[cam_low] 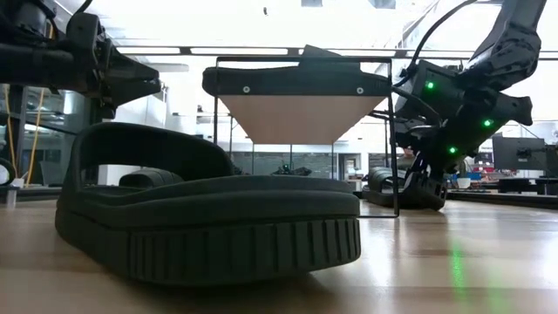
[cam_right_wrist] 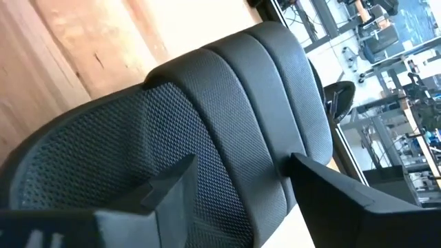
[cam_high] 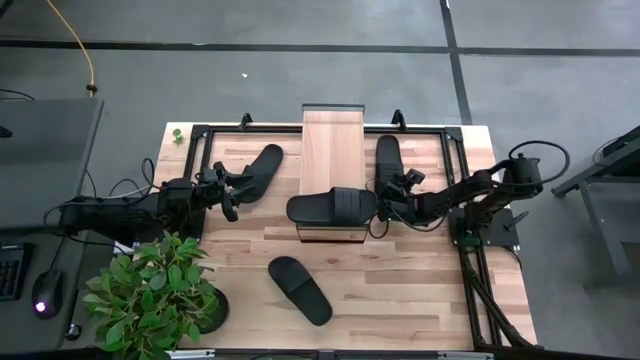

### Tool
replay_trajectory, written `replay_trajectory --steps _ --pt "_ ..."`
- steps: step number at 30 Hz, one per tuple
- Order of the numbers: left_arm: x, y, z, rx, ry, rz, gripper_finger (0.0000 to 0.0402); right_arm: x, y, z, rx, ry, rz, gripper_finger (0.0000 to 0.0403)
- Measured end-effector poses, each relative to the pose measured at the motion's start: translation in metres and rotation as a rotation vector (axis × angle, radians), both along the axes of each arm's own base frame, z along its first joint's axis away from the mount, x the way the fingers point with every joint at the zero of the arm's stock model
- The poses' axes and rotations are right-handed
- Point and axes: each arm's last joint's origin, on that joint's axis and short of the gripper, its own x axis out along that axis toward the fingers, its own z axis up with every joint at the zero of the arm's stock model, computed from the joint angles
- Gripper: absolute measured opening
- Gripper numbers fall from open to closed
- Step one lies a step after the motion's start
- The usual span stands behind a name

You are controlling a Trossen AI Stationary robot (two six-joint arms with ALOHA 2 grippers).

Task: Pick and place slides into the shelf
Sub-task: Put the black slipper on the shelf

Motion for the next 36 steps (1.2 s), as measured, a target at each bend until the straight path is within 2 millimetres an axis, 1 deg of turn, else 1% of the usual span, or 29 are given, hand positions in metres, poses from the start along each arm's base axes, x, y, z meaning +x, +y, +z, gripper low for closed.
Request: replay_trajectory --steps 3,13,17,21,24,29,36 --pt "0.0 0.0 0.0 0.0 0.0 0.0 0.0168 0.0 0.0 0.0 0.004 0.0 0.001 0.0184" --pt "0.0 0.0 0.0 0.0 0.0 0.0 0.0168 -0.001 0.0 -0.001 0.004 0.015 -0.001 0.0049" --pt "0.0 0.0 0.0 0.0 0.0 0.0 0.0168 -0.003 -0.001 -0.001 0.01 0.016 -0.018 0.0009" --pt "0.0 0.0 0.0 0.0 0.0 0.0 0.0168 -0.005 -0.004 0.0 0.028 -0.001 -0.048 0.0006" --pt "0.0 0.0 0.0 0.0 0.0 -0.001 0.0168 -0.008 -0.004 0.006 0.038 -0.017 -0.058 0.0003" --pt "0.0 0.0 0.0 0.0 0.0 -0.001 0.0168 -0.017 -0.004 0.022 0.05 -0.07 -0.09 0.0002" --pt "0.0 0.0 0.0 0.0 0.0 -0.001 0.0168 -0.038 -0.003 0.042 0.079 -0.129 -0.166 0.0001"
